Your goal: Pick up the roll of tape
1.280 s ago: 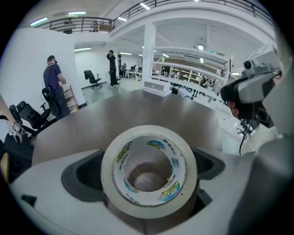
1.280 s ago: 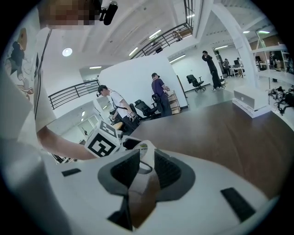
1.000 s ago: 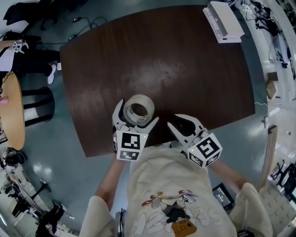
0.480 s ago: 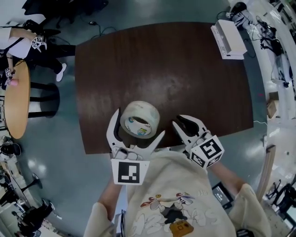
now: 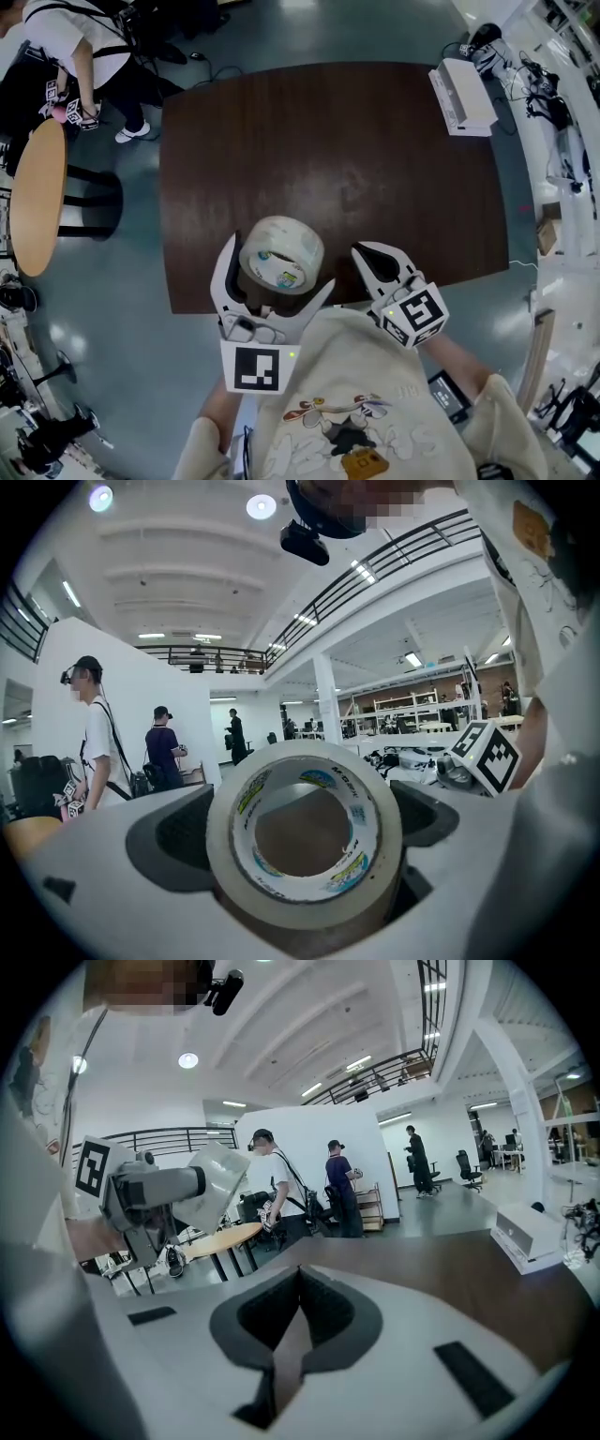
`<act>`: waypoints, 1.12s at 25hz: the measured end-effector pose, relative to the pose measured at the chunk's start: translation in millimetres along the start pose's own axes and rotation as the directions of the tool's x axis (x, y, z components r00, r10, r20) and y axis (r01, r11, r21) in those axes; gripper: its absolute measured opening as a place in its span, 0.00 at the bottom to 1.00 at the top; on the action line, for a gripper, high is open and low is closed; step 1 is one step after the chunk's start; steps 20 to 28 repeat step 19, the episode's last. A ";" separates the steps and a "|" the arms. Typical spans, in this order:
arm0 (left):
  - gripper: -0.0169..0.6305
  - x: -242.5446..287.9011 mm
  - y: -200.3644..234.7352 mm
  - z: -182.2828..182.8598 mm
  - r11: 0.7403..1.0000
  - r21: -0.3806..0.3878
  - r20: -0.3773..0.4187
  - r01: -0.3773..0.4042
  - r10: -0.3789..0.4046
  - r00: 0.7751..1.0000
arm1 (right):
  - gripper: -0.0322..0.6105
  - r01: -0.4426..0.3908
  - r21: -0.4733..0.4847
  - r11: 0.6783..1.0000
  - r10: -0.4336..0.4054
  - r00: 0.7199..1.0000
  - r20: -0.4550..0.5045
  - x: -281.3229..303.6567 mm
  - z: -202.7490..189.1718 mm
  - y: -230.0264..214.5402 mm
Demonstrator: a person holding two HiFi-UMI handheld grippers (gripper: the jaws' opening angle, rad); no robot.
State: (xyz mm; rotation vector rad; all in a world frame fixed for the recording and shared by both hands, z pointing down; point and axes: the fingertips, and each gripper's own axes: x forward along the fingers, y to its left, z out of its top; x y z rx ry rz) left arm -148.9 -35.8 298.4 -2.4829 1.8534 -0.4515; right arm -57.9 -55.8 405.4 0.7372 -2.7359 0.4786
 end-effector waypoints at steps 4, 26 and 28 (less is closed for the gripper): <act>0.94 -5.3 -0.9 1.5 1.000 0.009 0.012 -0.002 0.002 1.000 | 0.06 0.011 -0.006 1.000 -0.011 1.000 0.009 -3.4 2.0 2.9; 0.94 -20.3 -8.2 8.9 1.000 0.001 0.025 0.015 -0.015 1.000 | 0.06 0.035 -0.001 0.999 -0.035 0.999 0.037 -14.8 12.5 14.6; 0.94 -20.3 -8.2 8.9 1.000 0.001 0.025 0.015 -0.015 1.000 | 0.06 0.035 -0.001 0.999 -0.035 0.999 0.037 -14.8 12.5 14.6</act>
